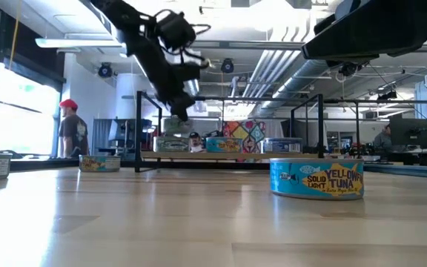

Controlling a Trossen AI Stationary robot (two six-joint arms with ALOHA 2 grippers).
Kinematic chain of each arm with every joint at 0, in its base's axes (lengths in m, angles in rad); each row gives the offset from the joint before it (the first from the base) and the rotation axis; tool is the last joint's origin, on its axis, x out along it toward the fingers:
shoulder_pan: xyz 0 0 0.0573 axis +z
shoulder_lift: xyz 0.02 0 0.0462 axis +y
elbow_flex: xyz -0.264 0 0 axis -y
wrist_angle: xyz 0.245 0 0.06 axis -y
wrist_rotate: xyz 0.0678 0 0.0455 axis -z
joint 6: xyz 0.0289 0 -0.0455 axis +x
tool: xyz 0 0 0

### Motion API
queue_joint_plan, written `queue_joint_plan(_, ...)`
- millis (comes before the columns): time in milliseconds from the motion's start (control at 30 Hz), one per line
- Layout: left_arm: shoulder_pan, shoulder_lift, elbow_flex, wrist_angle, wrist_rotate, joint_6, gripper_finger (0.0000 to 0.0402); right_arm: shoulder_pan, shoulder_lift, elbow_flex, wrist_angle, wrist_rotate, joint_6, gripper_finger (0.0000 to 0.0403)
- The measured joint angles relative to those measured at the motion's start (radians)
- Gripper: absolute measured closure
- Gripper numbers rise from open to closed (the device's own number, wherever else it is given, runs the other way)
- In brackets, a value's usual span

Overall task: Stack canned seafood by type on shelf
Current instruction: Stack the green tuna can on top of the other green tuna can on the shelf

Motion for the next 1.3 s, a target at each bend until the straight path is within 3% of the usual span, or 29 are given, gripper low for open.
queue_joint_plan(600,0.07,0.041,0.0,0.031,0.01,-0.003,0.0401,0.0,0.0,0.0,0.0,0.001,0.0,0.0402)
queue_joint_plan(1300,0.071,0.042,0.0,0.051,0.039,-0.003,0.0401,0.0,0.0,0.0,0.0,0.001,0.0,0.0402)
